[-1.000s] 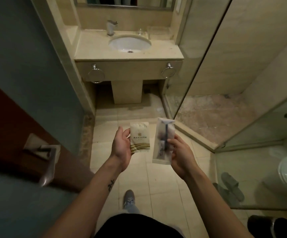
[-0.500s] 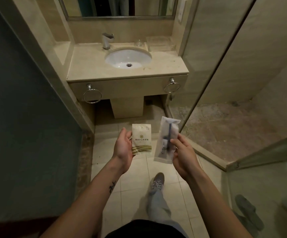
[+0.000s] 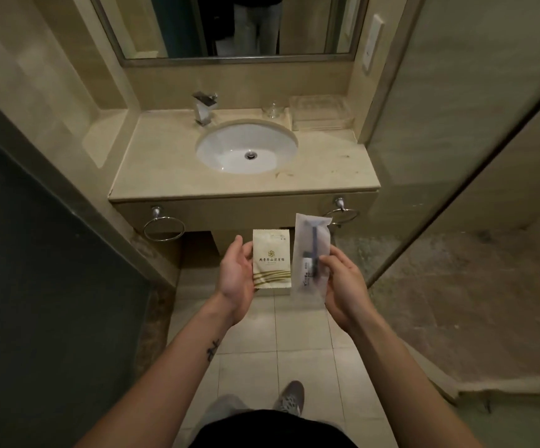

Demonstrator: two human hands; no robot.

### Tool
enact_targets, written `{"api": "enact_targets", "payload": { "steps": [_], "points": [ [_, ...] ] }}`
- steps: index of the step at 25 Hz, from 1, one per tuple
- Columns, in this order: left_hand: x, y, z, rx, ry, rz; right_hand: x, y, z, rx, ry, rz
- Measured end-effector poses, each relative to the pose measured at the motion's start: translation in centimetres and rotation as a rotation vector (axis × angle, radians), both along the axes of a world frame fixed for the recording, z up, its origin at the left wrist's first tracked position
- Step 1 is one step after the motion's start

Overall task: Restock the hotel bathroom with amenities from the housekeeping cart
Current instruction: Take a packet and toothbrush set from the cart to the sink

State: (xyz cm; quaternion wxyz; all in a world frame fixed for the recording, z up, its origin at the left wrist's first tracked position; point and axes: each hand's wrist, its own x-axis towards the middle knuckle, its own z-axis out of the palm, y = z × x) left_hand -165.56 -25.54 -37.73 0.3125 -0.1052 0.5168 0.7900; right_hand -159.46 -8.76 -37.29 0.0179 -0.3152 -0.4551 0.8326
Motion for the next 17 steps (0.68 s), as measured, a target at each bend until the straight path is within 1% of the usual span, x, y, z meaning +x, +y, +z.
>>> {"api": "enact_targets", "payload": {
  "steps": [4,10,13,17],
  "points": [
    [-5.6,3.8,-0.3,-0.003,-0.012,0.011,-5.8,3.9,0.0,0.049,0.010,-0.001],
    [-15.3,8.0,-2.0,0.000,-0.043,0.009,-15.3,7.6,-2.7,0.077,-0.029,-0.059],
    [-22.7,10.4,-3.2,0.002,-0.051,-0.014,-22.1,9.6,-3.7,0.113,-0.047,-0.088],
    [-32.9,13.5,-3.4,0.023,-0.115,-0.029,-31.4,11.8,-3.8,0.116,-0.065,-0.195]
  ]
}}
